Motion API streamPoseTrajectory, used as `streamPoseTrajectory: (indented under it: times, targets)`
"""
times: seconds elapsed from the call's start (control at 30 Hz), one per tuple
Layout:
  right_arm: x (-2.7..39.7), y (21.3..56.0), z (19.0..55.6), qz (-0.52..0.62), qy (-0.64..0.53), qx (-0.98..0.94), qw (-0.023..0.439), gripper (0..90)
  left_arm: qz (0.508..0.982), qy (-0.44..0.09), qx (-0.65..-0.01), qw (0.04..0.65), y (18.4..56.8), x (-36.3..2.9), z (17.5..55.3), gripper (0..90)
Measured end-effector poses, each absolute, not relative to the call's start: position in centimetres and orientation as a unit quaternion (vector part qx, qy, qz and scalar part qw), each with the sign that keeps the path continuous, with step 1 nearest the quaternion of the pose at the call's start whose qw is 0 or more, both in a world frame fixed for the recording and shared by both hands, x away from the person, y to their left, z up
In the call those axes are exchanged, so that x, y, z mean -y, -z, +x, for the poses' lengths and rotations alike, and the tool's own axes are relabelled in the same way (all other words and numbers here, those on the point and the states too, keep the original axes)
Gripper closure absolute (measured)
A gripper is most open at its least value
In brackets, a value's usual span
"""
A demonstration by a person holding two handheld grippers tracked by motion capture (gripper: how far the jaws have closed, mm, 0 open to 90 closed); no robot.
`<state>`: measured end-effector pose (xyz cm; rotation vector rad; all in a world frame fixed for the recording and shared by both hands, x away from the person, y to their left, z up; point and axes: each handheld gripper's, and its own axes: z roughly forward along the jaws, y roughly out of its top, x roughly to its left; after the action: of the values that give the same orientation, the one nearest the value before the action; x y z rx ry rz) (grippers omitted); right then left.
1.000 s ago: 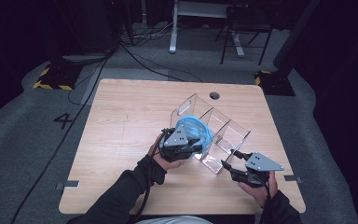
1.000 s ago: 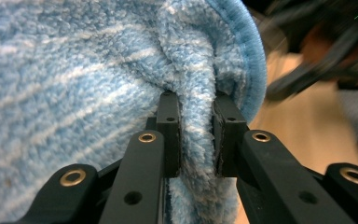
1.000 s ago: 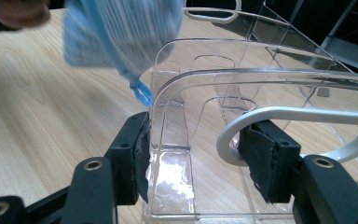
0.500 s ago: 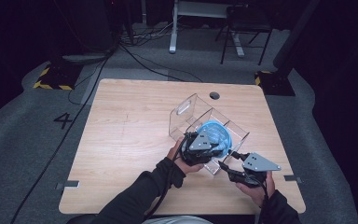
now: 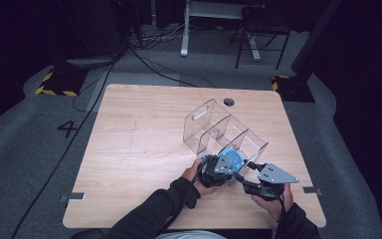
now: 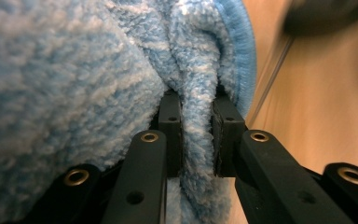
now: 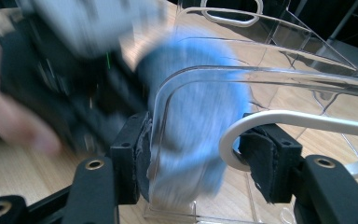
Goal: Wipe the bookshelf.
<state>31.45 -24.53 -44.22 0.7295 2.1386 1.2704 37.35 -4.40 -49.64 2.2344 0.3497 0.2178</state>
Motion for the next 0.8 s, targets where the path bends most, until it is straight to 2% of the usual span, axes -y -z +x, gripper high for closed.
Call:
streamPoseTrajectory:
  times: [0.13,0.3,0.5,0.8]
  targets:
    - [24.5,44.2,31.4,0.270,-0.468,-0.796,0.275,44.7,0.895,-0.082,-0.136,0.417,49.3,4.4,37.4,77.8]
    - [24.5,44.1,31.4,0.271,-0.467,-0.796,0.272,44.8,0.877,-0.073,-0.135,0.455,48.2,4.0,37.6,77.5]
    - [24.2,44.1,31.3,0.273,-0.466,-0.797,0.270,44.7,0.848,-0.089,-0.123,0.508,44.6,3.5,37.7,77.3]
    - [24.1,44.0,31.1,0.277,-0.463,-0.797,0.270,44.4,0.838,-0.098,-0.123,0.522,43.1,4.5,38.6,77.3]
